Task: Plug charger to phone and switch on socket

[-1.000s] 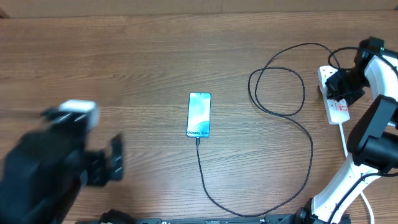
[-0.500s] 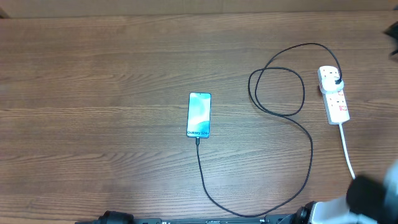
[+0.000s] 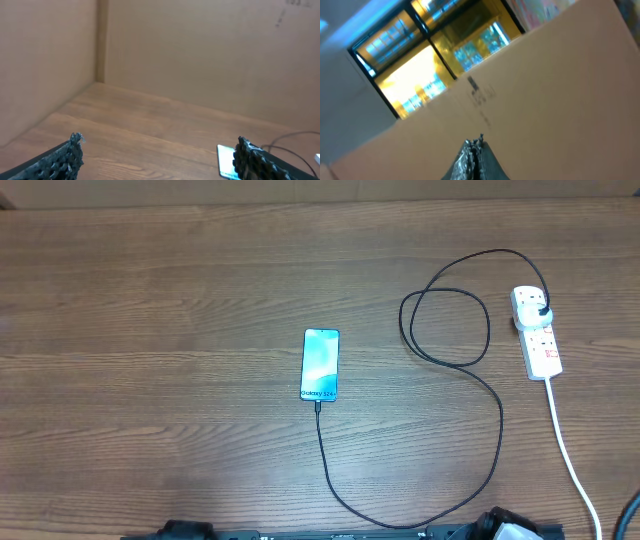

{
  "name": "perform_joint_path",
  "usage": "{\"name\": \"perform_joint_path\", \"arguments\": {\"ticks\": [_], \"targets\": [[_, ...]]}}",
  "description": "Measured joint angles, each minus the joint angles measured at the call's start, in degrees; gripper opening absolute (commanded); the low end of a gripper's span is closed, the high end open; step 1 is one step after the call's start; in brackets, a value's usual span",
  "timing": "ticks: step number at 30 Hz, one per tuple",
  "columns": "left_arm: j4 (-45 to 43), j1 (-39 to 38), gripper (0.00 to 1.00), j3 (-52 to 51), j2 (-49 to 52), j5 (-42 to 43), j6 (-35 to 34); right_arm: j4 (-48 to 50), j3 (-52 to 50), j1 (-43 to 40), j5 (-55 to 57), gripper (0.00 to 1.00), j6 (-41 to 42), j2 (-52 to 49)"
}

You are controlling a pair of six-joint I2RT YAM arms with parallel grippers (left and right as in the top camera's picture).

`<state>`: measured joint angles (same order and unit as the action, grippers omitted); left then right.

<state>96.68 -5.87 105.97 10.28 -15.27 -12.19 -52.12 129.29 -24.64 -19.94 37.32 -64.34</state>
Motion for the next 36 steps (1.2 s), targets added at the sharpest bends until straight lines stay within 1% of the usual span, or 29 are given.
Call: {"name": "perform_joint_path", "arguments": {"ticks": [5, 8, 10, 11, 13, 23, 26, 32, 36], "targets": [[0.0, 3.4, 1.0, 0.0, -3.3, 0.0, -0.2, -8.0, -1.3, 2.0, -0.2, 0.04, -2.9, 4.5], [0.0, 4.8, 1.0, 0.0, -5.6, 0.0, -0.2, -8.3, -3.7, 4.3, -0.2, 0.04, -3.4, 7.7], [0.0, 5.4, 1.0, 0.0, -7.3, 0.0, -0.2, -5.8, -7.8, 5.6, -0.4, 0.04, -3.7, 11.7], [0.0, 5.7, 1.0, 0.1, -8.3, 0.0, -0.2, -5.7, -8.3, 5.7, -0.4, 0.04, -3.7, 12.2], [0.2, 6.0, 1.0, 1.3, -9.2, 0.0, -0.2, -2.3, -12.5, 5.8, -0.7, 0.04, -3.9, 15.7], [0.2, 5.6, 1.0, 2.0, -9.5, 0.0, -0.2, 9.7, -30.7, 7.4, -1.0, 0.04, -4.3, 29.0], [0.2, 5.5, 1.0, 2.0, -9.5, 0.0, -0.2, 10.6, -32.7, 7.5, -1.1, 0.04, -4.3, 31.7], [0.2, 5.5, 1.0, 2.0, -9.5, 0.0, -0.3, 11.3, -32.9, 7.9, -1.2, 0.04, -4.3, 35.4], [-2.3, 5.5, 1.0, 2.0, -9.5, 0.0, -1.1, 11.5, -32.9, 8.6, -1.3, 0.04, -5.2, 36.9]]}}
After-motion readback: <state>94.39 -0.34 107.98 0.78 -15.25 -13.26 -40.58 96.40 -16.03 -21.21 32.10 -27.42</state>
